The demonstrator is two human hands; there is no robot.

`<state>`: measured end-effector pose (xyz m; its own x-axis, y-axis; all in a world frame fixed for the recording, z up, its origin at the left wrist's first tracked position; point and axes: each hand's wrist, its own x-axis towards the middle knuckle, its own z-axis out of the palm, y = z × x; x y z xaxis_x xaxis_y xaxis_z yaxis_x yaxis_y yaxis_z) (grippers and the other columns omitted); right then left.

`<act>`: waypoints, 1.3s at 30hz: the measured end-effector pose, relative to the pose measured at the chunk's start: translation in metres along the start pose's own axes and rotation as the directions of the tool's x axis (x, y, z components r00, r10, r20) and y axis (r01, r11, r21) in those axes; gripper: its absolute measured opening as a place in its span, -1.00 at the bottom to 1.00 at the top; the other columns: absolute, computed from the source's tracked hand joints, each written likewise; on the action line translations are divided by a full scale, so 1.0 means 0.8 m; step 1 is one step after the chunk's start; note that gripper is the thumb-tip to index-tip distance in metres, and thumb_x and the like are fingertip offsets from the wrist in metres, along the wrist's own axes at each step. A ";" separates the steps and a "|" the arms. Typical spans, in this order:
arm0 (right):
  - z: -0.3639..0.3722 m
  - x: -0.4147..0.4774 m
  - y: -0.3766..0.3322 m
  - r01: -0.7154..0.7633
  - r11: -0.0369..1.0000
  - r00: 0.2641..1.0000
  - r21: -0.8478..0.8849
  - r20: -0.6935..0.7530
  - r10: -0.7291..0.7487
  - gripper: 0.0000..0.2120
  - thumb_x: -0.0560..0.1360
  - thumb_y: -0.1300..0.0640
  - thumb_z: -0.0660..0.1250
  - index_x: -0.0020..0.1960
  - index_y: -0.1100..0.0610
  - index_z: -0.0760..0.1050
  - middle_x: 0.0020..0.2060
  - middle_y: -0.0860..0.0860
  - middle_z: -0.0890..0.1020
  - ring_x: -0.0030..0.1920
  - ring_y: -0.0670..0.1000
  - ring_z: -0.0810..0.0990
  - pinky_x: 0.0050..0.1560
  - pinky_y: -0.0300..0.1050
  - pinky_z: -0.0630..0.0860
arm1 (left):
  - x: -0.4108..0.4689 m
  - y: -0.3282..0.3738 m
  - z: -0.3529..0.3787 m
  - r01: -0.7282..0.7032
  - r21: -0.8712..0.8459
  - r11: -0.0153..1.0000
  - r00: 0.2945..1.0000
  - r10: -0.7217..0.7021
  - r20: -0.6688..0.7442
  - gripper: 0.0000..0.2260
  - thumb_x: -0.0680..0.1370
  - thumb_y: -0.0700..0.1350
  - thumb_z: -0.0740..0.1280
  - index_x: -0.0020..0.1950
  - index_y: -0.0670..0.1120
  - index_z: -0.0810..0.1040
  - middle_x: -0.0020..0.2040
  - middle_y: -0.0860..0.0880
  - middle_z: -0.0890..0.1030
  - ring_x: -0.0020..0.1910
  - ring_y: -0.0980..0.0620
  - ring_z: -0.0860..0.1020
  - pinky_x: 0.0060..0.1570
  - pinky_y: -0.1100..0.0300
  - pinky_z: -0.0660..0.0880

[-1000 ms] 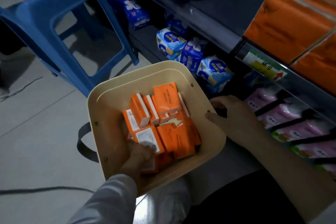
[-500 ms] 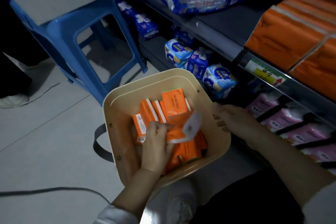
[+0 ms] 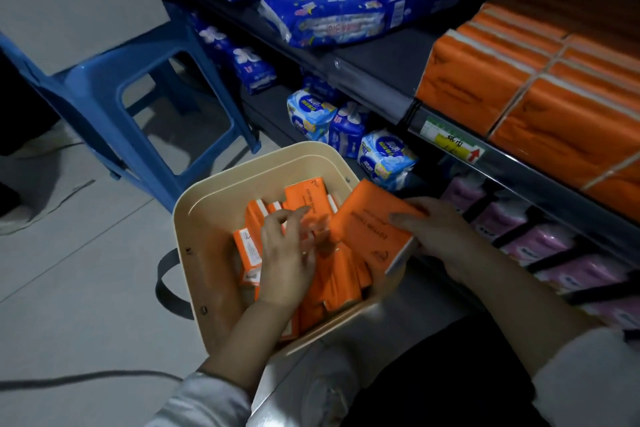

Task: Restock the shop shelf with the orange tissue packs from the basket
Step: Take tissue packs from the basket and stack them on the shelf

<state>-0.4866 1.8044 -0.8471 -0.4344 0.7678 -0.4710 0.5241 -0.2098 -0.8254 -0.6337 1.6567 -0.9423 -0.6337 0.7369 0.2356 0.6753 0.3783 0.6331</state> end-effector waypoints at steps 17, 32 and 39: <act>-0.014 0.054 0.022 0.188 0.973 0.966 -0.135 -0.156 -0.208 -0.61 0.46 0.14 0.39 0.27 0.08 0.42 0.00 -0.04 0.56 -0.07 -0.09 0.55 -0.03 -0.18 0.48 | 0.028 -0.037 0.121 -0.344 0.298 0.890 0.654 -0.001 0.757 -0.57 0.63 -0.09 0.10 0.51 0.11 0.17 0.56 0.03 -0.01 0.52 -0.17 -0.03 0.46 -0.10 0.03; -0.022 0.057 0.024 0.115 0.993 0.974 0.021 -0.198 -0.109 -0.67 0.48 0.15 0.36 0.23 0.05 0.43 -0.07 -0.06 0.55 -0.14 -0.15 0.53 -0.18 -0.26 0.43 | 0.041 -0.050 0.098 -0.007 0.308 0.951 0.618 -0.238 0.749 -0.44 0.56 0.09 0.24 0.52 0.06 0.13 0.53 -0.08 0.17 0.47 -0.12 0.21 0.43 -0.08 0.19; -0.030 0.015 -0.002 0.031 0.944 0.987 0.329 -0.157 0.022 -0.79 0.49 0.15 0.35 0.11 0.08 0.48 -0.08 0.00 0.62 -0.08 -0.01 0.61 0.00 -0.03 0.55 | 0.052 0.004 0.014 0.748 -0.304 0.591 0.608 -0.425 0.670 -0.59 0.54 0.01 0.32 0.34 0.07 0.27 0.20 -0.06 0.53 0.04 -0.05 0.55 -0.06 0.12 0.48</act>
<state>-0.4751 1.8281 -0.8443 -0.3024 0.8483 -0.4347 0.2407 -0.3733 -0.8959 -0.6538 1.6949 -0.9386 -0.4196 0.6628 -0.6202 -0.1895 0.6043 0.7739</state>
